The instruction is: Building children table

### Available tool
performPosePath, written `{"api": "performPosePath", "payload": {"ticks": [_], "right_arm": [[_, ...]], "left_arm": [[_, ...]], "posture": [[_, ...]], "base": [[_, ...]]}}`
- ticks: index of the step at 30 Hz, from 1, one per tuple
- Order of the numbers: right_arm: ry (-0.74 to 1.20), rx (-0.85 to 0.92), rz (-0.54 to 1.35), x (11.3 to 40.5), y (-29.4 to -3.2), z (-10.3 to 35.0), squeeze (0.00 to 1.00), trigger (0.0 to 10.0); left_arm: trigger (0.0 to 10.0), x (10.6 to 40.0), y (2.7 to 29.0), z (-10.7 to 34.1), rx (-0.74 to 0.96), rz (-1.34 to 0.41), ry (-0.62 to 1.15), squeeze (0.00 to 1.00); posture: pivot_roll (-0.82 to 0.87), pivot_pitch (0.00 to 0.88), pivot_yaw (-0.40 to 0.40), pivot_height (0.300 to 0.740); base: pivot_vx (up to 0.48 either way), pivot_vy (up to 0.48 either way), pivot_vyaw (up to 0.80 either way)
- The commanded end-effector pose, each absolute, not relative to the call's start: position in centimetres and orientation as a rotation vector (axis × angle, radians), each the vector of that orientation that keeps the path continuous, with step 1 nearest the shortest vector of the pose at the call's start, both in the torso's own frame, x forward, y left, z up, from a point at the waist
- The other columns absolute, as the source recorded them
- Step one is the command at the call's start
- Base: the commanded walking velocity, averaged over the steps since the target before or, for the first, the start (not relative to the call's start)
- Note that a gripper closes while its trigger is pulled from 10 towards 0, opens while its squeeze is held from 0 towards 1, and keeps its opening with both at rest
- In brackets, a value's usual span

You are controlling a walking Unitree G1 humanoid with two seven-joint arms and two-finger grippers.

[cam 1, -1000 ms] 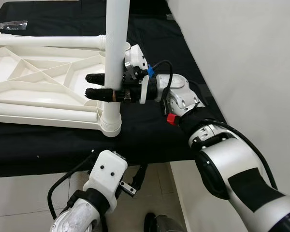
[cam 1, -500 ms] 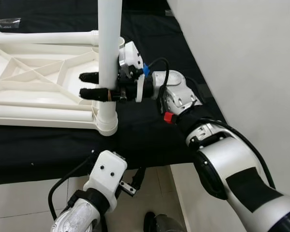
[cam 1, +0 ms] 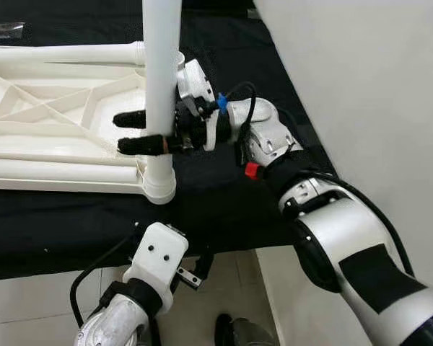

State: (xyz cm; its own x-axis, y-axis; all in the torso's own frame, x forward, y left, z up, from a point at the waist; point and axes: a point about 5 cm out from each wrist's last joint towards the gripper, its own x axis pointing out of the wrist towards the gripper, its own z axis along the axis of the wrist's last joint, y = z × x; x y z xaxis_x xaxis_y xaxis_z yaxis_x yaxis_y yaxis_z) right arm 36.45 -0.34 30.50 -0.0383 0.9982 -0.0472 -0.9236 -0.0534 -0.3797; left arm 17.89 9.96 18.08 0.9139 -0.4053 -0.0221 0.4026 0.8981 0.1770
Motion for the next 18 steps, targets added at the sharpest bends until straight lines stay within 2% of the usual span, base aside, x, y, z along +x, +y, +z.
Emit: {"api": "performPosePath", "payload": {"ticks": [1, 2, 4, 6, 14, 16, 17, 18], "right_arm": [[-0.218, -0.463, 1.531, 37.2, -1.8, 30.2, 0.00, 10.0], [-0.218, -0.463, 1.531, 37.2, -1.8, 30.2, 0.00, 10.0], [-0.314, -0.279, 1.686, 36.4, -2.4, 32.0, 0.00, 10.0], [-0.351, -0.242, 1.727, 36.1, -2.7, 32.5, 0.00, 10.0], [-0.447, -0.156, 1.718, 36.1, -3.0, 33.8, 0.00, 10.0], [-0.485, -0.043, 1.701, 36.3, -3.3, 34.5, 0.00, 10.0], [-0.485, -0.043, 1.701, 36.3, -3.3, 34.5, 0.00, 10.0], [-0.504, 0.045, 1.686, 36.4, -3.5, 35.1, 0.00, 10.0]], "left_arm": [[10.0, 17.8, 9.9, 17.5, 0.183, -0.420, 0.010, 0.00], [10.0, 17.8, 9.9, 17.5, 0.183, -0.420, 0.010, 0.00], [10.0, 17.9, 9.9, 17.5, 0.185, -0.420, 0.006, 0.00], [10.0, 17.9, 9.8, 17.5, 0.185, -0.419, 0.005, 0.00], [10.0, 18.1, 9.9, 17.6, 0.183, -0.413, 0.000, 0.00], [10.0, 18.2, 9.9, 17.6, 0.183, -0.412, 0.001, 0.00], [10.0, 18.2, 9.9, 17.6, 0.183, -0.412, 0.001, 0.00], [10.0, 18.2, 10.0, 17.6, 0.181, -0.410, 0.002, 0.00]], "posture": [[0.14, 0.282, -0.146, 0.740], [0.14, 0.282, -0.146, 0.740], [0.14, 0.279, -0.147, 0.740], [0.14, 0.279, -0.147, 0.740], [0.13, 0.287, -0.151, 0.740], [0.13, 0.283, -0.153, 0.740], [0.13, 0.283, -0.153, 0.740], [0.13, 0.283, -0.153, 0.740]], "base": [[0.000, 0.000, 0.00], [0.000, 0.000, 0.00], [0.000, 0.000, 0.00], [0.000, 0.000, 0.00], [0.000, 0.000, 0.00], [0.000, 0.000, 0.00], [0.000, 0.000, 0.00], [0.000, 0.000, 0.00]]}}
